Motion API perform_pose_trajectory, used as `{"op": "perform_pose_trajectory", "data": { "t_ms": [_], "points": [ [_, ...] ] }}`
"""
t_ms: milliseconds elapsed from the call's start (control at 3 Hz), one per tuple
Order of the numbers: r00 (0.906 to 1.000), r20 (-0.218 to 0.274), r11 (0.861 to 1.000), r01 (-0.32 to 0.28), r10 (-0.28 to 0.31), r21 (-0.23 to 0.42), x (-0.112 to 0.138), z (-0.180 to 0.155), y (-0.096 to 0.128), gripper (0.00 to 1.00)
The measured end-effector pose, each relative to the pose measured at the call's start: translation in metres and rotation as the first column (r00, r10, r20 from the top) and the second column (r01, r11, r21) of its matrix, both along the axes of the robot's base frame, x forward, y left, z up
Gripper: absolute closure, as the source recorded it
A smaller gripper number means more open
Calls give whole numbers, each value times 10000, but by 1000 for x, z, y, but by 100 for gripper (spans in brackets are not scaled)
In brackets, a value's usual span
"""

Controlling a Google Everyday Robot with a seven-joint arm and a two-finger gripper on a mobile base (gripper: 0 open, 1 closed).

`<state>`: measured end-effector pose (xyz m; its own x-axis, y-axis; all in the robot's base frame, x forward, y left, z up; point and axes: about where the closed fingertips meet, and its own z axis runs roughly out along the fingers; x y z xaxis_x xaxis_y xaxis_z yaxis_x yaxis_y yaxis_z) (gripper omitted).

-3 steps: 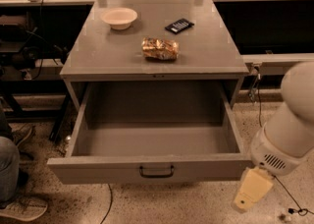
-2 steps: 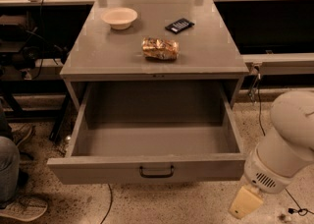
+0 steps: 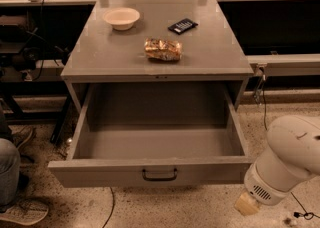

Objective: Close top drawer

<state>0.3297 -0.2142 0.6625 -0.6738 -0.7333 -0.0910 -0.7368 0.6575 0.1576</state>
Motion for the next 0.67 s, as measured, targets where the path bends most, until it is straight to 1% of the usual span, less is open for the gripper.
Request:
{"op": "perform_pose_trajectory", "data": {
  "t_ms": [333,667],
  "points": [
    [9986,68,9984,531,-533,205,-5,-6,1,100],
    [9861,722,9847,1424,-1500,1009,19,-21,3,100]
  ]
}}
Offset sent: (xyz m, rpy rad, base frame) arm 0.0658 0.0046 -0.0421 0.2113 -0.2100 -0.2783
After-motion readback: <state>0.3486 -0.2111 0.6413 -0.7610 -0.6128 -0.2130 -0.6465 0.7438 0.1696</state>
